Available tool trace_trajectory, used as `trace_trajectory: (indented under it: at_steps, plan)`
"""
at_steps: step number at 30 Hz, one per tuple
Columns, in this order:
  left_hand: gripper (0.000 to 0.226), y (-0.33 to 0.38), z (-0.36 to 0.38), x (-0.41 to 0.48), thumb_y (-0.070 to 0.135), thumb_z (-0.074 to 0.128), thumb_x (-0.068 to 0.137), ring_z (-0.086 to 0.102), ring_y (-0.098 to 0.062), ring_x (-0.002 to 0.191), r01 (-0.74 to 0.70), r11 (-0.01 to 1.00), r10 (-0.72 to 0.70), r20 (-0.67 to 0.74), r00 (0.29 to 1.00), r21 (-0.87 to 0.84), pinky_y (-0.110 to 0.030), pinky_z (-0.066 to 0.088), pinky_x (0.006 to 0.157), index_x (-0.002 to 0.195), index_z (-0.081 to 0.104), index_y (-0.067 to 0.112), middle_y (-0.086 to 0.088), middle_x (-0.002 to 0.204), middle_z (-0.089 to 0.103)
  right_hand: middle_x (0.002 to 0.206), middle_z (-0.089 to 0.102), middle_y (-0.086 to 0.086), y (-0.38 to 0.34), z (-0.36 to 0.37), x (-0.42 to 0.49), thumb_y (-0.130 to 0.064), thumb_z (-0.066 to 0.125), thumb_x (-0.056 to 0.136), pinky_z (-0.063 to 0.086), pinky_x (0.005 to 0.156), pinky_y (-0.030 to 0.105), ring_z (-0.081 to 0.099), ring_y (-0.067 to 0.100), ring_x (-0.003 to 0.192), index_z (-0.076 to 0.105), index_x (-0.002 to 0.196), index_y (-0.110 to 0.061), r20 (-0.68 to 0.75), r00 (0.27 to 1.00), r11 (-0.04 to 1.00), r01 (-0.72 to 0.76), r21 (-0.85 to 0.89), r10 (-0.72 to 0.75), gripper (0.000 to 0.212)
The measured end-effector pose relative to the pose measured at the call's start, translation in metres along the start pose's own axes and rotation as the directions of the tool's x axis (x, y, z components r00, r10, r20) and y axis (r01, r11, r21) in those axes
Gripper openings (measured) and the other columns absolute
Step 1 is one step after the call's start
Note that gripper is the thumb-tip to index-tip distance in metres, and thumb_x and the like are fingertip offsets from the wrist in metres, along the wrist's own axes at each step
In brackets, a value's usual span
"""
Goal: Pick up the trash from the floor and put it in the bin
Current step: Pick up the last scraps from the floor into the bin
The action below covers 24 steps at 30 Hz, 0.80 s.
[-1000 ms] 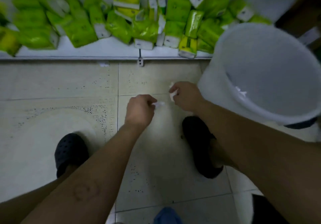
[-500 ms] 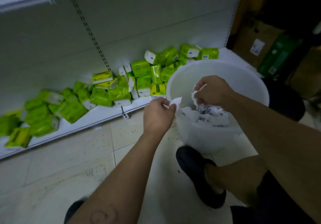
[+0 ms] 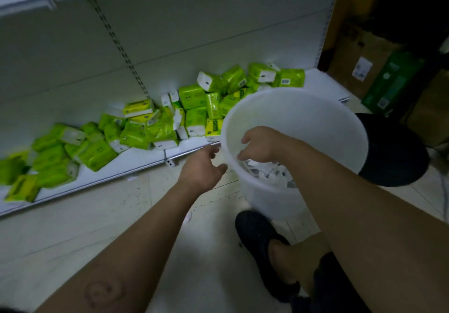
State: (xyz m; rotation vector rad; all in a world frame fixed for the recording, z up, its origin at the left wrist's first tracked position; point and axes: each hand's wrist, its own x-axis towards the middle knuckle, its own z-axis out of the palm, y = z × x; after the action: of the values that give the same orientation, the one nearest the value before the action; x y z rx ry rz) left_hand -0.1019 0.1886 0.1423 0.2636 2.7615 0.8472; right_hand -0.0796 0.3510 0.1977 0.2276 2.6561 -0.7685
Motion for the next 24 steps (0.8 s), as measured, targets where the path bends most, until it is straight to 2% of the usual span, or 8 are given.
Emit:
trace_trajectory:
  at_steps: [3, 9, 12, 15, 19, 24]
  plan:
    - [0.052, -0.032, -0.012, -0.011, 0.033, 0.07, 0.081, 0.06, -0.018, 0.101, 0.083, 0.996, -0.083, 0.009, 0.996, 0.035, -0.029, 0.047, 0.086, 0.128, 0.052, 0.02, 0.0, 0.118, 0.063, 0.132, 0.056, 0.012, -0.029, 0.015, -0.002, -0.031, 0.066, 0.083, 0.045, 0.1, 0.034, 0.054, 0.029, 0.119, 0.058, 0.125, -0.005, 0.029, 0.997, 0.996, 0.079, -0.05, -0.078, 0.051]
    - [0.049, -0.1, -0.039, -0.038, 0.034, 0.068, 0.082, 0.06, -0.019, 0.107, 0.209, 0.973, -0.211, 0.007, 0.977, 0.096, -0.029, 0.047, 0.089, 0.128, 0.054, 0.021, -0.001, 0.121, 0.064, 0.126, 0.06, 0.015, -0.08, 0.046, 0.01, -0.032, 0.066, 0.083, 0.049, 0.096, 0.039, 0.06, 0.028, 0.107, 0.06, 0.122, -0.003, 0.133, 0.975, 0.974, 0.194, -0.115, -0.178, 0.049]
    - [0.05, -0.129, -0.048, -0.053, 0.035, 0.067, 0.083, 0.058, -0.02, 0.112, 0.244, 0.962, -0.249, 0.032, 0.968, 0.121, -0.028, 0.044, 0.089, 0.13, 0.054, 0.02, -0.002, 0.127, 0.062, 0.13, 0.058, 0.012, -0.095, 0.06, 0.016, -0.032, 0.068, 0.082, 0.048, 0.098, 0.037, 0.058, 0.028, 0.112, 0.058, 0.125, -0.005, 0.176, 0.97, 0.971, 0.192, -0.141, -0.167, 0.052]
    - [0.049, -0.151, -0.055, -0.067, 0.035, 0.066, 0.084, 0.059, -0.021, 0.111, 0.265, 0.962, -0.268, 0.026, 0.963, 0.071, -0.03, 0.047, 0.09, 0.129, 0.055, 0.02, -0.003, 0.128, 0.061, 0.135, 0.056, 0.01, -0.116, 0.081, 0.018, -0.032, 0.068, 0.081, 0.047, 0.098, 0.034, 0.056, 0.027, 0.118, 0.053, 0.133, -0.009, 0.191, 0.966, 0.971, 0.199, -0.133, -0.172, 0.059]
    - [0.049, -0.173, -0.053, -0.085, 0.034, 0.067, 0.084, 0.062, -0.018, 0.094, 0.31, 0.949, -0.307, 0.06, 0.95, -0.052, -0.025, 0.048, 0.079, 0.129, 0.054, 0.019, -0.005, 0.123, 0.063, 0.137, 0.053, 0.009, -0.129, 0.118, 0.011, -0.03, 0.069, 0.08, 0.042, 0.098, 0.03, 0.052, 0.025, 0.122, 0.053, 0.132, -0.014, 0.149, 0.972, 0.978, 0.192, -0.077, -0.179, 0.056]
    - [0.051, -0.196, -0.04, -0.095, 0.035, 0.068, 0.083, 0.064, -0.018, 0.096, 0.34, 0.934, -0.333, 0.081, 0.94, -0.111, -0.026, 0.048, 0.081, 0.129, 0.053, 0.02, -0.005, 0.126, 0.062, 0.136, 0.053, 0.011, -0.104, 0.157, 0.009, -0.027, 0.069, 0.081, 0.041, 0.103, 0.032, 0.05, 0.026, 0.125, 0.054, 0.129, -0.012, 0.227, 0.973, 0.995, 0.06, -0.078, -0.041, 0.053]
